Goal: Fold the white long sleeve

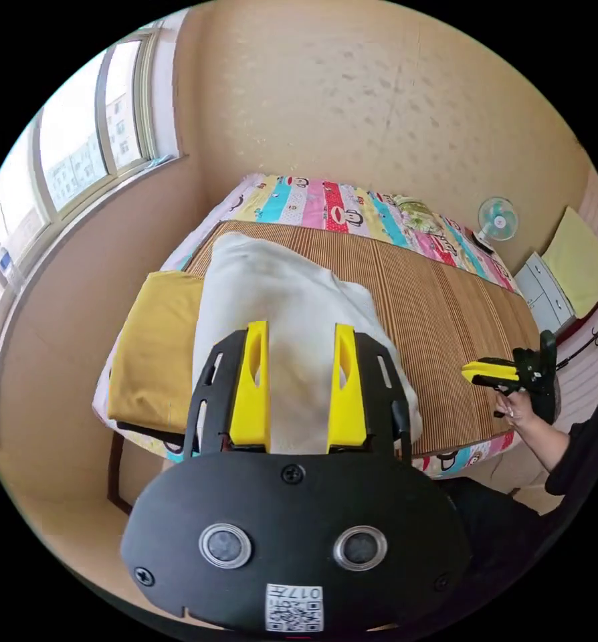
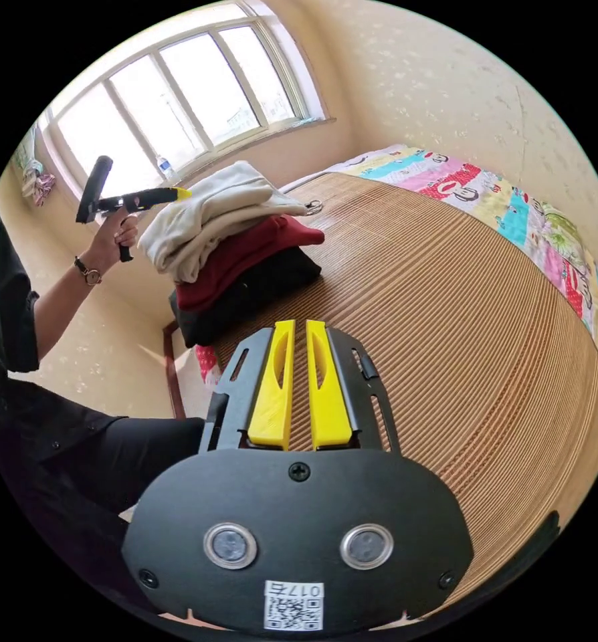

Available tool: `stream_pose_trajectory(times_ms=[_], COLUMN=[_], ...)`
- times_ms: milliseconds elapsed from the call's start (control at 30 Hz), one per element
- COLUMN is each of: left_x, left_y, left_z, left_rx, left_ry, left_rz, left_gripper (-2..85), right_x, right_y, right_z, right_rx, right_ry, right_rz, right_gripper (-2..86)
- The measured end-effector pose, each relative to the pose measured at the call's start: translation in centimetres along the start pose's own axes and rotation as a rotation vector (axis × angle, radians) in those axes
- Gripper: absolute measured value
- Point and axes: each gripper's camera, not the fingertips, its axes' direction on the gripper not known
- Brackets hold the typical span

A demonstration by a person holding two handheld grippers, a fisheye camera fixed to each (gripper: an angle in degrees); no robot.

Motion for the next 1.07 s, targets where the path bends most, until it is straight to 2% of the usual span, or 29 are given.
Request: stream_pose_trajectory(times_ms=[133, 200, 300, 367, 433, 533, 633, 700, 800, 867, 967, 1067], left_x=[1.1, 2.1, 3.1, 4.0, 5.0, 6.8, 9.0, 11.6, 14.5, 15.6, 16.7, 17.6], left_y=[4.1, 7.5, 12.1, 14.0, 15.2, 16.8, 20.5, 22.6, 22.7, 21.1, 17.4, 14.1], left_z=[-0.2, -1.6, -3.3, -4.0, -4.2, -2.6, 0.8, 4.2, 8.4, 11.9, 17.7, 21.4], left_rx=[0.16, 0.295, 0.454, 0.479, 0.456, 0.331, 0.265, 0.107, 0.088, 0.091, 0.05, 0.099], left_ry=[-0.061, -0.089, 0.058, 0.118, 0.165, 0.304, 0.388, 0.424, 0.355, 0.298, 0.269, 0.159], left_rz=[-0.052, -0.126, -0.167, -0.142, -0.092, 0.053, 0.093, 0.125, 0.169, 0.153, 0.086, 0.041], left_gripper=[10.8, 10.1, 10.0, 10.1, 11.5, 16.4, 19.1, 19.7, 22.4, 22.7, 24.3, 27.2], right_x=[3.4, 4.3, 4.3, 3.7, 2.6, 0.1, -3.3, -5.3, -6.2, -4.1, 0.1, 4.3], right_y=[6.0, 8.0, 10.9, 12.3, 13.1, 15.0, 18.2, 20.6, 21.8, 19.7, 17.0, 15.2], right_z=[3.4, 3.9, 3.3, 2.7, 1.8, -0.4, -2.9, -3.8, -4.5, -3.9, -2.5, -0.9], right_rx=[0.053, 0.085, 0.165, 0.175, 0.177, 0.197, 0.26, 0.299, 0.298, 0.206, 0.129, 0.092], right_ry=[-0.034, -0.057, -0.07, -0.042, 0.007, 0.115, 0.225, 0.316, 0.482, 0.564, 0.625, 0.671], right_rz=[0.088, 0.147, 0.19, 0.214, 0.205, 0.203, 0.317, 0.448, 0.54, 0.524, 0.557, 0.613], right_gripper=[3.9, 3.9, 4.2, 4.7, 5.3, 7.9, 12.0, 14.4, 19.2, 22.3, 24.4, 25.5])
